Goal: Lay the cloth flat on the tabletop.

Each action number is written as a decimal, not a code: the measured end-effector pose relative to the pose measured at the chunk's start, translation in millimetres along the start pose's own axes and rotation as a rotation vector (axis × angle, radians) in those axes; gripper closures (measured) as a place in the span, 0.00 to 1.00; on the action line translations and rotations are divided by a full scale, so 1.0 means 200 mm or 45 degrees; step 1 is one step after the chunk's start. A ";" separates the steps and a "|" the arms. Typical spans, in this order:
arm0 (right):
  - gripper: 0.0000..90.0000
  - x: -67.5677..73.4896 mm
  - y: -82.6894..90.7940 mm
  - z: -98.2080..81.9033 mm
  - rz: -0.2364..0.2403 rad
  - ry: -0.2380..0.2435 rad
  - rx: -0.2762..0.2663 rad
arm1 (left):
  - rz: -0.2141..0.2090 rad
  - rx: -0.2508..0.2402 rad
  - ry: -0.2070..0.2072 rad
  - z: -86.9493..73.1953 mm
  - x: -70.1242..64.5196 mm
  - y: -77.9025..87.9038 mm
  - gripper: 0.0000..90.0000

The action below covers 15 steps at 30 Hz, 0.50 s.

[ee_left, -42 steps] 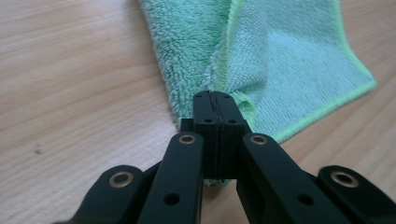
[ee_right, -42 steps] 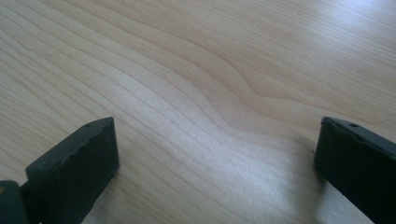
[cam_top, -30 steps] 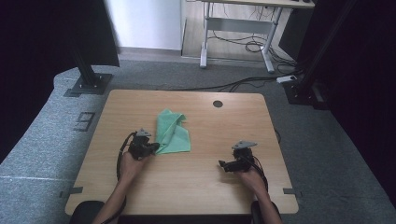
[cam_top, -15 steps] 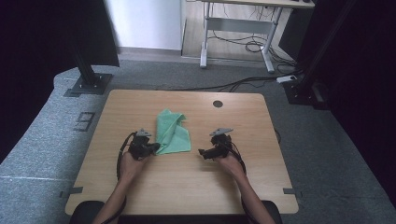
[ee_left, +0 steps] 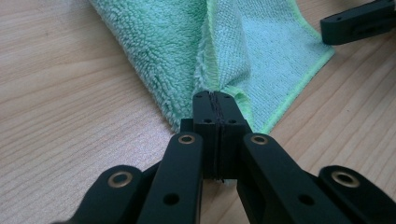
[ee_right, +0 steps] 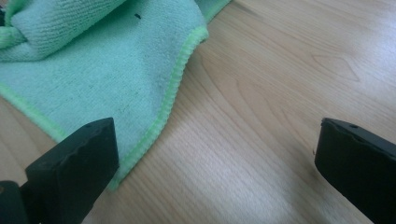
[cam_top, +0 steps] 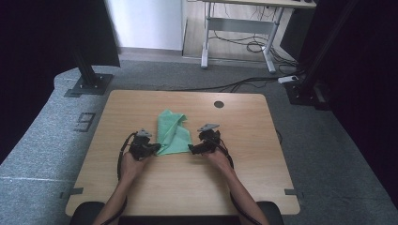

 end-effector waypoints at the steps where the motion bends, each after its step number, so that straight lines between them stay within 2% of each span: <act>1: 0.00 0.00 -0.02 0.00 -0.014 0.024 0.022 | 0.002 0.000 -0.001 0.00 0.00 0.00 0.98; 6: 0.00 0.00 -0.02 0.00 -0.039 0.046 0.024 | 0.004 -0.016 0.009 0.00 0.01 0.00 0.98; 12: 0.00 -0.01 0.01 -0.02 -0.060 0.054 0.020 | 0.060 -0.041 0.021 0.02 0.05 0.05 0.99; 13: 0.00 -0.01 0.02 -0.03 -0.070 0.056 0.021 | 0.082 -0.044 0.028 0.02 0.06 0.07 0.99; 15: 0.00 -0.02 0.04 -0.04 -0.082 0.057 0.021 | 0.090 -0.043 0.029 0.02 0.07 0.08 0.99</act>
Point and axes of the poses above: each handheld gripper's, and its own axes: y roughly backward along the jaws, z roughly out of its top, x roughly to its left, the point moved 7 cm from there along -y, roughly forward along the jaws, and after that the axes turned 6 degrees about -x, right-handed, at the moved point
